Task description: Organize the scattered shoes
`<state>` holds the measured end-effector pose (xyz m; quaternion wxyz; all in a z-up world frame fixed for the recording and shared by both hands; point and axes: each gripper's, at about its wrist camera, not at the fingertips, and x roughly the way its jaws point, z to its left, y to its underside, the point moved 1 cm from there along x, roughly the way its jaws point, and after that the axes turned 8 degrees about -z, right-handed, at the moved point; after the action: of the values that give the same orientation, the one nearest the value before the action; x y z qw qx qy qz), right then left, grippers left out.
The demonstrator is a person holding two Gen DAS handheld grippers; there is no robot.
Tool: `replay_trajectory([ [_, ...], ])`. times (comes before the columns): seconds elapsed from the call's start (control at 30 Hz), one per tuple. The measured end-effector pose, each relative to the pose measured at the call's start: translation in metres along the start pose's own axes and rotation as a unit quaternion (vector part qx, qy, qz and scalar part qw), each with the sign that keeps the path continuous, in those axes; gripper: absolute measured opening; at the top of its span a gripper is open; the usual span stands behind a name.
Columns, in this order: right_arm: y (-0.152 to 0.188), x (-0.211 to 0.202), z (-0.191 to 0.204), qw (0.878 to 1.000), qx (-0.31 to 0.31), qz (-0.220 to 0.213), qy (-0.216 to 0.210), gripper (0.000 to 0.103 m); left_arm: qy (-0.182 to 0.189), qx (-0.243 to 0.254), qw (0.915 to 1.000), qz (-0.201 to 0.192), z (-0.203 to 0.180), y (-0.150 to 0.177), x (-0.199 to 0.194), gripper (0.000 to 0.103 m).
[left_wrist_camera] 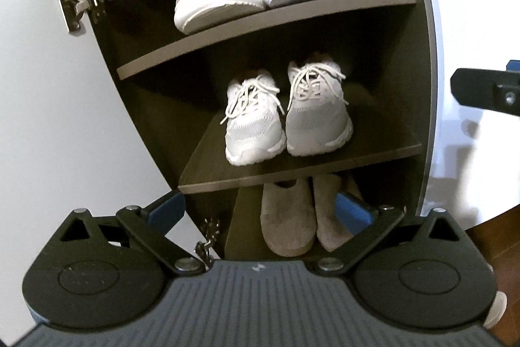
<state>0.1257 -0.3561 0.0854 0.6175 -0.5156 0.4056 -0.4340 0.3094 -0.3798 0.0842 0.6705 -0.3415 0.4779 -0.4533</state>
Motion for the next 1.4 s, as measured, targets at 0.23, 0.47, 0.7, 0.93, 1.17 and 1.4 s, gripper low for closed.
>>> replay_trajectory([
  [0.23,-0.005,0.003,0.003,1.0,-0.005,0.0,-0.001,0.102,-0.002,-0.002,1.0,-0.002,0.002,-0.001,0.004,0.102],
  [0.47,-0.002,0.009,0.006,1.0,-0.015,0.005,-0.018,0.102,-0.003,0.001,0.9999,0.012,0.011,0.022,0.009,0.103],
  [0.7,0.098,0.051,-0.005,0.978,-0.092,0.162,-0.09,0.102,0.041,0.052,0.9853,0.157,0.012,0.165,0.029,0.103],
  [0.93,0.237,0.095,-0.001,0.921,-0.181,0.323,-0.116,0.079,0.118,0.032,0.9526,0.279,-0.015,0.297,0.026,0.101],
  [1.17,0.306,0.163,0.001,0.896,-0.227,0.376,-0.063,0.036,0.16,0.034,0.9408,0.297,-0.065,0.329,0.037,0.101],
  [1.4,0.339,0.215,0.005,0.879,-0.231,0.413,-0.064,0.037,0.124,0.043,0.9517,0.277,-0.073,0.332,0.07,0.101],
])
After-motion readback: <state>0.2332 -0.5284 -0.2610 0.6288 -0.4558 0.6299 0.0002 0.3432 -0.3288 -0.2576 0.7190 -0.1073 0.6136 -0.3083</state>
